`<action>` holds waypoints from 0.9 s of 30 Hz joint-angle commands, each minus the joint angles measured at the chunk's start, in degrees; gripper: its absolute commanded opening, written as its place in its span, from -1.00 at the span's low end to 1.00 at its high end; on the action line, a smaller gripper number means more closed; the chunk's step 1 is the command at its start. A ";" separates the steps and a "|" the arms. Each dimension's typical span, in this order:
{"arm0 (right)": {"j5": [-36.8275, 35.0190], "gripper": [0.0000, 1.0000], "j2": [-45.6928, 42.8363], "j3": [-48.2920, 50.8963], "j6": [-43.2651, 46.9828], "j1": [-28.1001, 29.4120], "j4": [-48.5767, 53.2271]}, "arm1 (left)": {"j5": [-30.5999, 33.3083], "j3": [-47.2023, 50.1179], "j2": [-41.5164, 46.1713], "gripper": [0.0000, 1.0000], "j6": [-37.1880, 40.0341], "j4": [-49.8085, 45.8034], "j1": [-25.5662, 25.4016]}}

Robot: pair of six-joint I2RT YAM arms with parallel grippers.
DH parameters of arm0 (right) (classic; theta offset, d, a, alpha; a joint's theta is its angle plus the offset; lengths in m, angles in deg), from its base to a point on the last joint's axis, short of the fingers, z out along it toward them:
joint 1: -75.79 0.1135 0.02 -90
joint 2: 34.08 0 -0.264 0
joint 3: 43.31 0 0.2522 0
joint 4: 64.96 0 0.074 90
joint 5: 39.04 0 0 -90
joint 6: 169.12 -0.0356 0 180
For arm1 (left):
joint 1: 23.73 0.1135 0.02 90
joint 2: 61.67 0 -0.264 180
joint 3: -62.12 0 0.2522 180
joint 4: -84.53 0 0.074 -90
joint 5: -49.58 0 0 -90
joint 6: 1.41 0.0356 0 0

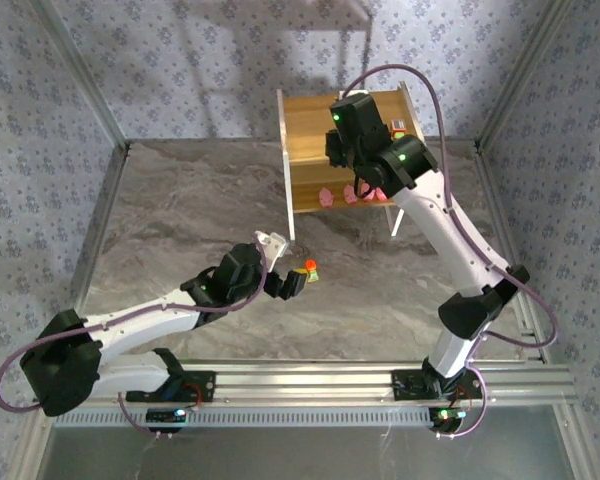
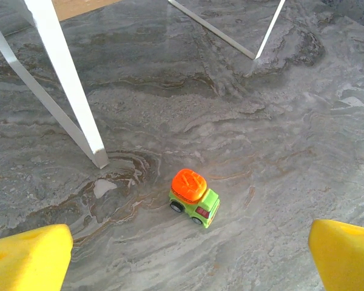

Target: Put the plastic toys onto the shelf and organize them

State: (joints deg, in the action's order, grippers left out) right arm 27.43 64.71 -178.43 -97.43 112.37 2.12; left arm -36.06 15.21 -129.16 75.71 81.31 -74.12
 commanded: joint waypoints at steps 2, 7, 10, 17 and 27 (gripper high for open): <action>2.00 -0.38 1.49 -2.89 1.41 -1.31 2.61 | 0.87 0.62 1.41 0.99 0.95 0.57 -0.43; 2.67 -0.38 2.07 -3.00 1.61 -2.45 2.78 | 1.07 0.54 1.31 0.99 1.08 0.52 -0.42; 3.19 -0.38 2.14 -3.09 1.91 -2.75 2.67 | 1.13 0.51 1.27 0.99 1.11 0.62 -0.41; 4.01 -0.37 3.04 -3.53 2.24 -3.35 3.15 | 1.19 0.36 0.77 0.99 1.11 0.52 -0.43; 4.52 -0.35 3.70 -3.71 2.34 -3.86 3.20 | 1.30 0.25 0.52 0.99 1.27 0.43 -0.41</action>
State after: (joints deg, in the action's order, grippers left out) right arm 31.30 67.98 -180.24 -96.16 108.89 3.92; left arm -35.43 15.21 -129.16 76.12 81.29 -74.12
